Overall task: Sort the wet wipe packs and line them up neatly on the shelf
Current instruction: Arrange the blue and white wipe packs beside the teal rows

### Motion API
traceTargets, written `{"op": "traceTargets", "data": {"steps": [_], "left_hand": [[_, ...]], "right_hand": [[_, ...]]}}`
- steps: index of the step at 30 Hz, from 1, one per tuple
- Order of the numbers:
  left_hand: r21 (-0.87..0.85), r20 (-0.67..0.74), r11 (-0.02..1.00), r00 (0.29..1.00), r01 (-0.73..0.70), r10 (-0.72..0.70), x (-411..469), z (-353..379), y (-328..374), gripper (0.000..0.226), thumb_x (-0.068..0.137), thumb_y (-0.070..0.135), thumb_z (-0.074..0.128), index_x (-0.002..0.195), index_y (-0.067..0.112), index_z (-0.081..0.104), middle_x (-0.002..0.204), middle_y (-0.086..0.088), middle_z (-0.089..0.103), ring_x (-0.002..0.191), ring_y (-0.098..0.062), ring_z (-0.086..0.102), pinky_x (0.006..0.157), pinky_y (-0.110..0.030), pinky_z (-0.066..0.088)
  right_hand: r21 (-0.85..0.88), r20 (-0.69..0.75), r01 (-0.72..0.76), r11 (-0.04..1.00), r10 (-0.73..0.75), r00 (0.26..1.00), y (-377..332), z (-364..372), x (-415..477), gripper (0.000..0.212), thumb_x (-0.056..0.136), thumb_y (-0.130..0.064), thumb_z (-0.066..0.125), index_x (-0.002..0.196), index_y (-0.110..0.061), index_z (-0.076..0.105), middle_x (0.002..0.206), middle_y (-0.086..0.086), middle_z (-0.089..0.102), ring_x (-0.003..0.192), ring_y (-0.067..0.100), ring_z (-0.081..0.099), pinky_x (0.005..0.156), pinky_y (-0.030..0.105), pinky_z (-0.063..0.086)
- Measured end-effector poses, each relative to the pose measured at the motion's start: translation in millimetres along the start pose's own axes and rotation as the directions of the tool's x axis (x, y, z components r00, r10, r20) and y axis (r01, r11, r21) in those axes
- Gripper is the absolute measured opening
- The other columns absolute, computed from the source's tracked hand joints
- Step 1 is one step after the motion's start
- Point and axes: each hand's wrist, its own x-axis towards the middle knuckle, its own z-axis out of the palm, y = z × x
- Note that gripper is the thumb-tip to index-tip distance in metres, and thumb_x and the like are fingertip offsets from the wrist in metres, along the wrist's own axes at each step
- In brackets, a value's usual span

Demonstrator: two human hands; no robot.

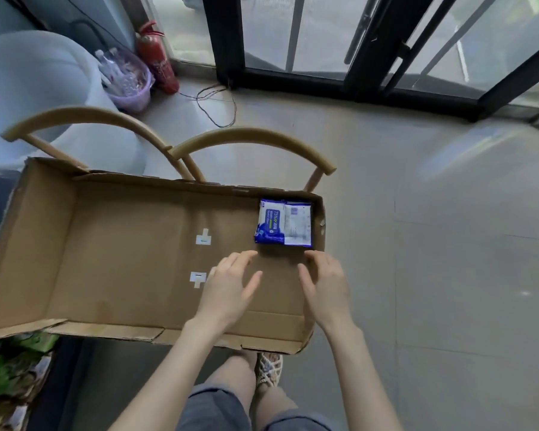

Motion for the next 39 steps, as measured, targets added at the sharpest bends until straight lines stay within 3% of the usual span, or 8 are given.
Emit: {"op": "traceTargets", "data": {"steps": [14,17,21,25,29,32,37,39], "left_hand": [[-0.163,0.093,0.938,0.951,0.307,-0.295,195,123,-83,0.041,0.092,0.026,0.059,0.130,0.015,0.048,0.122,0.003,0.054,0.111,-0.010,0.052,0.084,-0.019,0.038],[-0.203,0.041,0.915,0.937,0.349,-0.348,218,153,-98,0.052,0.089,0.033,0.063,0.134,0.013,0.043,0.127,-0.001,0.048,0.116,-0.012,0.050,0.091,-0.029,0.047],[-0.241,-0.031,0.887,0.910,0.394,-0.413,236,180,-110,0.057,0.086,0.040,0.066,0.131,0.013,0.045,0.125,-0.001,0.046,0.115,-0.014,0.049,0.091,-0.034,0.049],[-0.277,-0.091,0.874,0.894,0.400,-0.438,239,197,-112,0.053,0.083,0.041,0.068,0.124,0.014,0.049,0.120,0.001,0.046,0.111,-0.011,0.050,0.083,-0.029,0.050],[-0.318,-0.153,0.863,0.877,0.392,-0.455,242,201,-113,0.044,0.081,0.038,0.072,0.112,0.015,0.050,0.112,0.005,0.045,0.106,-0.012,0.053,0.080,-0.030,0.052],[-0.357,-0.135,0.842,0.870,0.403,-0.474,243,196,-110,0.038,0.080,0.035,0.073,0.101,0.018,0.046,0.108,0.007,0.048,0.100,-0.009,0.057,0.065,-0.010,0.048],[-0.502,-0.055,0.757,0.858,0.418,-0.510,240,185,-97,0.036,0.082,0.025,0.072,0.096,0.016,0.041,0.103,0.005,0.061,0.090,-0.007,0.062,0.054,-0.006,0.047],[-0.570,-0.050,0.712,0.848,0.410,-0.527,237,179,-92,0.034,0.083,0.020,0.072,0.099,0.017,0.043,0.100,0.004,0.064,0.087,-0.007,0.064,0.054,-0.009,0.049]], "right_hand": [[0.041,0.076,-0.278,0.960,0.275,0.959,81,117,176,0.041,0.093,-0.021,0.058,0.131,-0.011,0.049,0.136,0.005,0.047,0.123,0.020,0.042,0.094,0.021,0.033],[0.019,0.041,-0.313,0.950,0.312,0.949,99,141,193,0.051,0.092,-0.026,0.059,0.137,-0.010,0.041,0.143,0.007,0.040,0.128,0.021,0.035,0.101,0.023,0.029],[0.006,0.010,-0.349,0.937,0.349,0.937,111,161,205,0.061,0.091,-0.032,0.060,0.142,-0.012,0.033,0.146,0.005,0.034,0.132,0.016,0.030,0.095,0.007,0.013],[0.029,-0.071,-0.368,0.929,0.369,0.927,119,176,212,0.069,0.087,-0.036,0.066,0.142,-0.012,0.031,0.145,0.007,0.032,0.133,0.015,0.029,0.107,0.028,0.028],[0.029,-0.065,-0.393,0.919,0.394,0.917,122,179,220,0.076,0.084,-0.037,0.068,0.144,-0.013,0.027,0.145,0.007,0.032,0.133,0.015,0.027,0.103,0.019,0.023],[0.016,-0.096,-0.394,0.919,0.394,0.914,122,176,224,0.079,0.081,-0.035,0.072,0.143,-0.012,0.029,0.142,0.008,0.035,0.130,0.017,0.030,0.104,0.024,0.028],[0.212,-0.066,-0.434,0.876,0.456,0.888,121,167,226,0.068,0.078,-0.024,0.077,0.134,-0.011,0.042,0.127,0.006,0.043,0.118,0.012,0.046,0.079,0.001,0.034],[0.328,-0.036,-0.440,0.836,0.477,0.878,122,161,225,0.055,0.077,-0.019,0.078,0.124,-0.009,0.052,0.119,0.004,0.053,0.107,0.014,0.056,0.067,0.002,0.038]]}}
